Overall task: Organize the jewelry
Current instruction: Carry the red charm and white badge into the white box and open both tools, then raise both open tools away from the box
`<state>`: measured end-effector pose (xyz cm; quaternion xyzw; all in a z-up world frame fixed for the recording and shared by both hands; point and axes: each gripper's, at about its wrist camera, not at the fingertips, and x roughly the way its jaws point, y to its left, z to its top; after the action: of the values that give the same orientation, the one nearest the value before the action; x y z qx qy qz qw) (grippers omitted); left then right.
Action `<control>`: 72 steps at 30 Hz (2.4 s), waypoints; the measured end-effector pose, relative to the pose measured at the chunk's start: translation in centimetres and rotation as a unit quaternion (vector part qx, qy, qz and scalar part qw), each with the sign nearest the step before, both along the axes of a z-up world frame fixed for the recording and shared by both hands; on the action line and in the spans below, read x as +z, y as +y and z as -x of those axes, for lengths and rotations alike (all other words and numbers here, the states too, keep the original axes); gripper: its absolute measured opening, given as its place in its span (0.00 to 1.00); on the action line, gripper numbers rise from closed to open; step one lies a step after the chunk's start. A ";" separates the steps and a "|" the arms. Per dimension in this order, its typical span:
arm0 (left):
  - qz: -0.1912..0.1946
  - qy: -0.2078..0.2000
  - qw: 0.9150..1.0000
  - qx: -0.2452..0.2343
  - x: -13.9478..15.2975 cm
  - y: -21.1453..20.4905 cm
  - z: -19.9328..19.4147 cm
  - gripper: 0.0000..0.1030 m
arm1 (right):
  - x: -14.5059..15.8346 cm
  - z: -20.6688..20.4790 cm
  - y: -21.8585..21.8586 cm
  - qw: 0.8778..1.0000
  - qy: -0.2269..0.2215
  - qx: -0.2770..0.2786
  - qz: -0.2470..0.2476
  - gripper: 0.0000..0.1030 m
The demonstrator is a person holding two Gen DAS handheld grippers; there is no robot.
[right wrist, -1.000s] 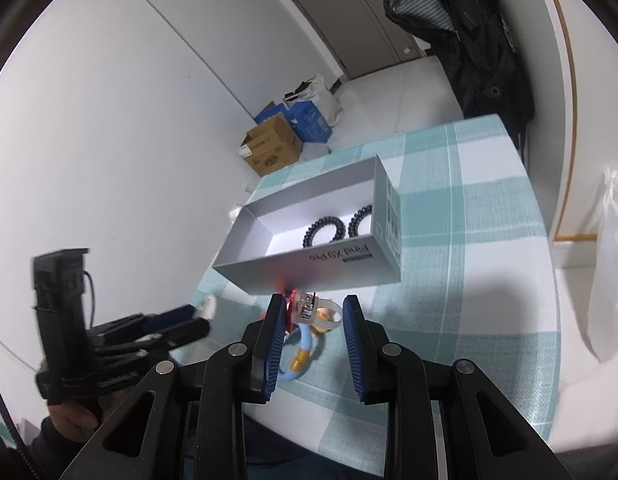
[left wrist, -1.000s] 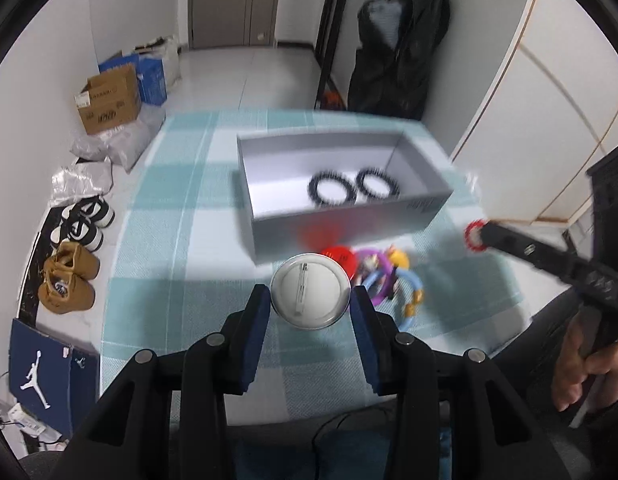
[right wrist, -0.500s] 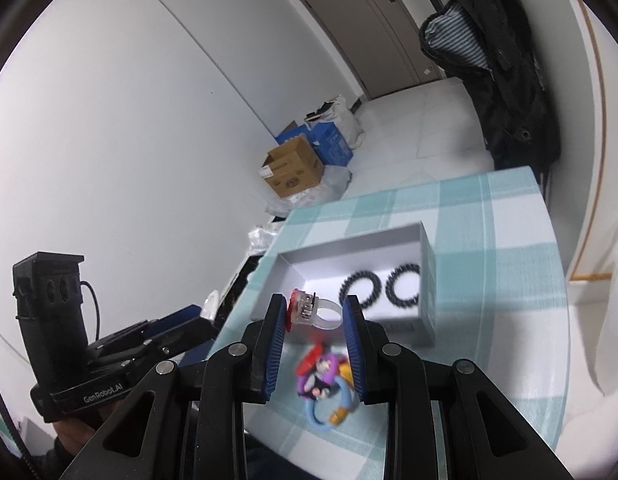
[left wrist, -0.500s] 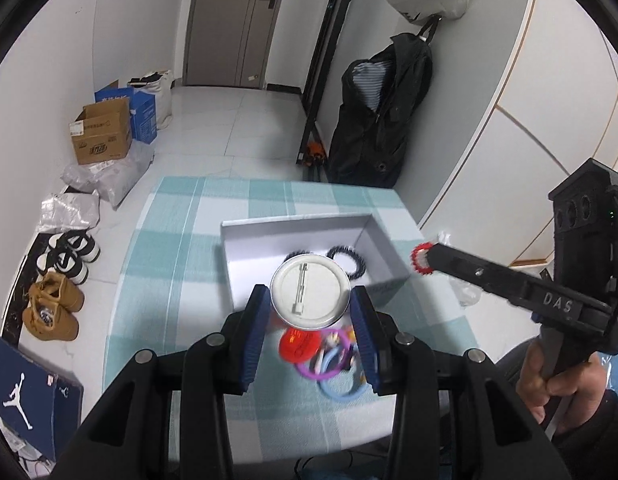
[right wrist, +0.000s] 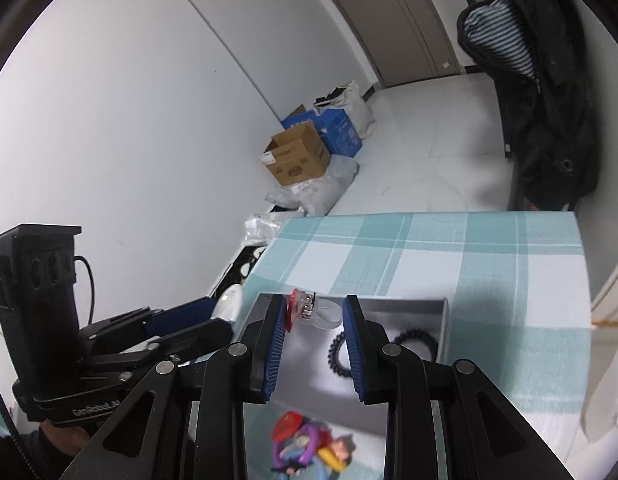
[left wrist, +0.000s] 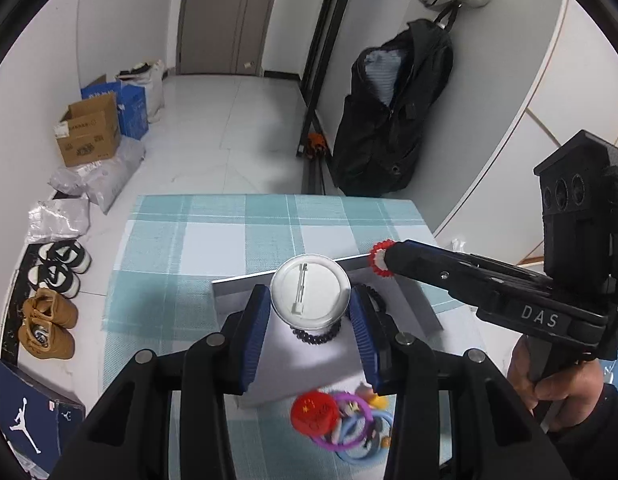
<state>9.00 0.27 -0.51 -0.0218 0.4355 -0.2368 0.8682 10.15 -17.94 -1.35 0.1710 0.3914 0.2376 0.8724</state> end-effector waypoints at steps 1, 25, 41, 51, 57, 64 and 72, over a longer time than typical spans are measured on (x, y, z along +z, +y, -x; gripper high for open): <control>0.000 0.005 1.000 0.000 -0.4 -0.1 -0.2 0.35 | -0.3 -0.3 0.0 1.000 0.003 0.001 -0.002 0.27; -0.045 0.056 0.997 -0.018 -3.8 -1.6 -2.1 0.35 | -3.8 -1.5 -1.5 0.999 0.042 -0.006 -0.001 0.27; -0.044 0.061 0.997 0.007 -3.4 -1.5 -1.9 0.60 | -2.5 -0.4 -1.9 0.999 0.011 -0.027 0.016 0.49; -0.052 0.033 0.998 0.012 -1.9 -1.3 -0.1 0.61 | -0.9 1.4 -2.8 0.999 -0.011 -0.044 0.000 0.61; -0.046 0.015 0.999 0.019 -1.4 -0.5 1.3 0.62 | 0.2 3.7 -2.0 0.998 -0.032 -0.041 0.022 0.74; -0.037 0.007 0.998 0.053 -0.9 2.1 3.1 0.62 | 0.3 5.9 -2.0 0.998 -0.028 -0.046 0.031 0.82; -0.026 0.029 0.997 0.072 -1.7 3.7 4.9 0.70 | -0.1 8.1 -1.2 0.998 -0.018 -0.041 0.042 0.85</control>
<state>4.07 3.95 -2.22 -0.0373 0.4638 -0.1617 0.8702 2.10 -19.17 -1.49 0.1459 0.3775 0.1880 0.8949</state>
